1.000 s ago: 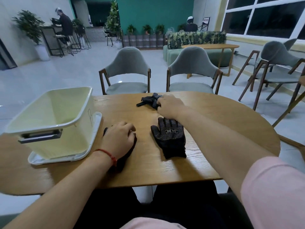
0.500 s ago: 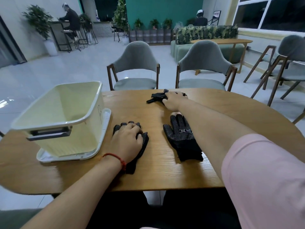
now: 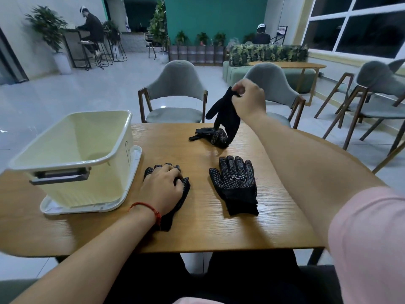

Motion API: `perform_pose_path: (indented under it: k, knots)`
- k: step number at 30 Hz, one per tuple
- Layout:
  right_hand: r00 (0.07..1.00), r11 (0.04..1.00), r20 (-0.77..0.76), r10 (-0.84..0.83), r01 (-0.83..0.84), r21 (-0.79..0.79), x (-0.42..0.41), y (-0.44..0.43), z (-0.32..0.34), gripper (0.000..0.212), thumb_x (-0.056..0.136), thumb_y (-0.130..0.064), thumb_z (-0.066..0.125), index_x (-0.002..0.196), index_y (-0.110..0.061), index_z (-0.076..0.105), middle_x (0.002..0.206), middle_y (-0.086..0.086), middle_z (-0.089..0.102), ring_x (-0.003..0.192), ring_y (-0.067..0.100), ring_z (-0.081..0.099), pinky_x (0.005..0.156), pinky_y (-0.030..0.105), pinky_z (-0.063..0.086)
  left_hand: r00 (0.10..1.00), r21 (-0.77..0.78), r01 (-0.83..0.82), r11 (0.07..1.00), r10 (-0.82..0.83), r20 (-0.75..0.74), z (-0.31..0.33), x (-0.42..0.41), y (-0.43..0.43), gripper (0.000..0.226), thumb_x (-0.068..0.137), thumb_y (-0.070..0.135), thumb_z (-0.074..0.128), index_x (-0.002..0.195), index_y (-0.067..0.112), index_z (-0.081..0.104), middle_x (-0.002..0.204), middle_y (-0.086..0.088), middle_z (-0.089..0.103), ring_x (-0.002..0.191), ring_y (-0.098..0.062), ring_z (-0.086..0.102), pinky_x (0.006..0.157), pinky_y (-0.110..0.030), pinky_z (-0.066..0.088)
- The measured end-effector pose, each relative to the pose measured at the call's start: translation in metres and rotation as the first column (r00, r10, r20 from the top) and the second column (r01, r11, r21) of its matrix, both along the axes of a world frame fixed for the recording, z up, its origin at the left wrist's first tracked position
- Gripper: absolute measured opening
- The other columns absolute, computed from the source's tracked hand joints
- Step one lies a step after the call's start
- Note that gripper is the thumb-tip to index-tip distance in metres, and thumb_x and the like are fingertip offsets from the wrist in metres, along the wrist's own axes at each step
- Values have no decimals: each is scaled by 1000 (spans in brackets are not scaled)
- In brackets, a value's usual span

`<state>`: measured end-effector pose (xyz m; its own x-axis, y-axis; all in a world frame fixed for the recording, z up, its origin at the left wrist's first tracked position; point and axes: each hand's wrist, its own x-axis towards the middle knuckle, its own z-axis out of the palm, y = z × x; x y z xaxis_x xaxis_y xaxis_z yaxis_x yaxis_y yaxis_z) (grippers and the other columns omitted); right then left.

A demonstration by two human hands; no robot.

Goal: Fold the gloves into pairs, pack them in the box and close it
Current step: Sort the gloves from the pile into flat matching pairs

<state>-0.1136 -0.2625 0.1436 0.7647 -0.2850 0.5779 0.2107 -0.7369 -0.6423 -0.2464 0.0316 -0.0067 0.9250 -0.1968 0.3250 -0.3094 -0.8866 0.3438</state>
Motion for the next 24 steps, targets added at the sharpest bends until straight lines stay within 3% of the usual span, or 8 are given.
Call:
perform_pose_path:
  k: [2,5,9,13,17,24]
  knots:
    - [995,996,-48,88,-86,29,-10,-9,18,28,89,-12,68,113,-24,72,96,-14,72,97,13,68,86,30,57,1000,-13,-3,1000,3,-1,-1,0,1,23,99,32,50,108,31,71,118,12,63,113,-15,54,99,-37,45]
    - [971,969,-91,222,-230,-91,-27,-22,33,24,89,-11,75,110,-23,77,99,-12,76,95,4,69,86,23,57,1000,-15,-1,1000,1,3,-1,0,0,22,98,31,51,107,30,72,118,11,63,111,-16,55,97,-38,46]
    - [924,912,-146,354,-376,-163,-37,-38,36,19,90,-12,81,105,-24,81,96,-10,79,91,4,73,84,30,63,1000,-16,-1,1000,1,4,0,1,0,21,97,30,53,105,29,72,117,9,65,109,-19,55,96,-40,46]
    - [892,880,-220,394,-435,-192,-37,-49,32,23,91,-16,83,106,-34,80,103,-10,80,100,10,73,98,36,59,1000,-20,0,1000,0,12,0,1,0,21,97,29,54,105,29,73,117,9,65,110,-18,56,97,-40,46]
    - [887,880,-245,392,-439,-182,-38,-48,29,26,96,-11,78,109,-34,79,98,-15,79,82,5,67,87,30,59,1000,-25,9,1000,-9,12,0,1,1,22,97,30,53,107,29,73,117,10,64,109,-16,55,97,-39,46]
    - [879,869,-252,405,-455,-191,-39,-41,30,24,98,-11,75,112,-30,79,99,-16,79,86,4,69,89,26,58,1000,-28,5,1000,-5,11,0,2,1,21,97,31,53,106,31,73,119,11,64,110,-16,54,97,-38,45]
